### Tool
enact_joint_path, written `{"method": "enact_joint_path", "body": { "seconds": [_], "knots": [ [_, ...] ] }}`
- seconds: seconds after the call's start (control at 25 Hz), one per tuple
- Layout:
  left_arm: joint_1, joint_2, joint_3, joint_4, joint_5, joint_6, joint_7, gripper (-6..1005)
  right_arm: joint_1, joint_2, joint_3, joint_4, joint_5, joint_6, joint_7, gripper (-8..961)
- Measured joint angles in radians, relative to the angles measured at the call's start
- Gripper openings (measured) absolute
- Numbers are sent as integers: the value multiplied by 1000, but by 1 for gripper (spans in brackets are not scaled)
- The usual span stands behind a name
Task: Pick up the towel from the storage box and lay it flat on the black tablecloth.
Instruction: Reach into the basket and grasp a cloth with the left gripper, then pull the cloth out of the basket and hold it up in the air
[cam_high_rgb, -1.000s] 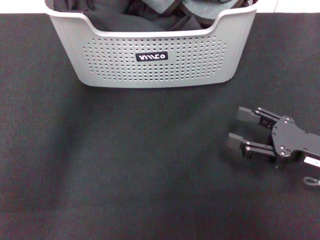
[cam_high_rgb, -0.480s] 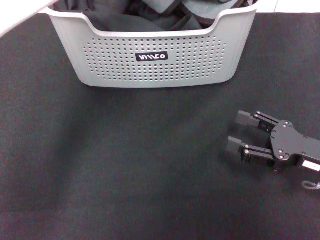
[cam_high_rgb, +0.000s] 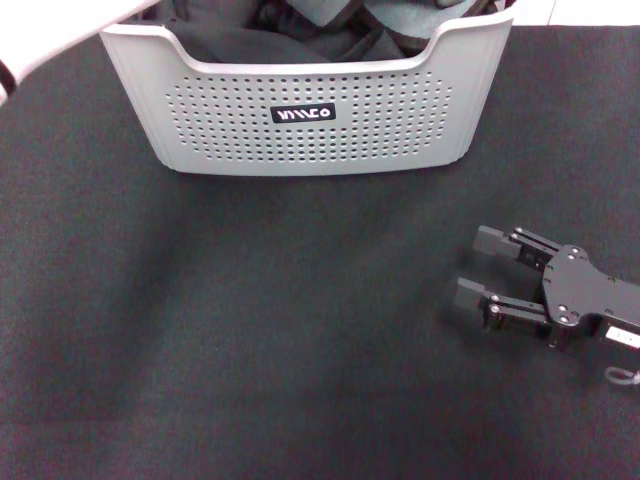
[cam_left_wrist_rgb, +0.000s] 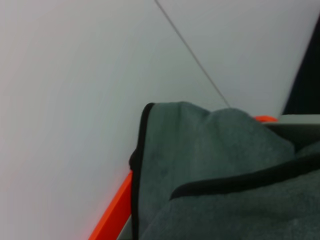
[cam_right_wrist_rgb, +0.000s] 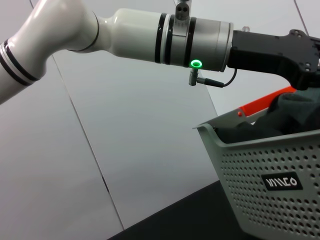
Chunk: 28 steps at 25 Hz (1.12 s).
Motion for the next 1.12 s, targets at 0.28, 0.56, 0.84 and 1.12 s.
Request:
{"method": "enact_joint_path", "body": {
  "seconds": [0.28,0.56,0.84,1.12],
  "knots": [
    [42,-2,13,59,-2,0,-3,293,-1,0,0,20,22,1,-11,843],
    [155,1,5,226,-58,-1,-9,41,-6,-1,0,20,51,-6,-16,842],
    [356,5,-118,472,-504,28,196,8,-35,-8,3,11,130,-40,-64,841],
    [469,8,-429,520,-1181,331,475,8,-41,-12,43,-39,144,-131,-105,841]
  ]
}}
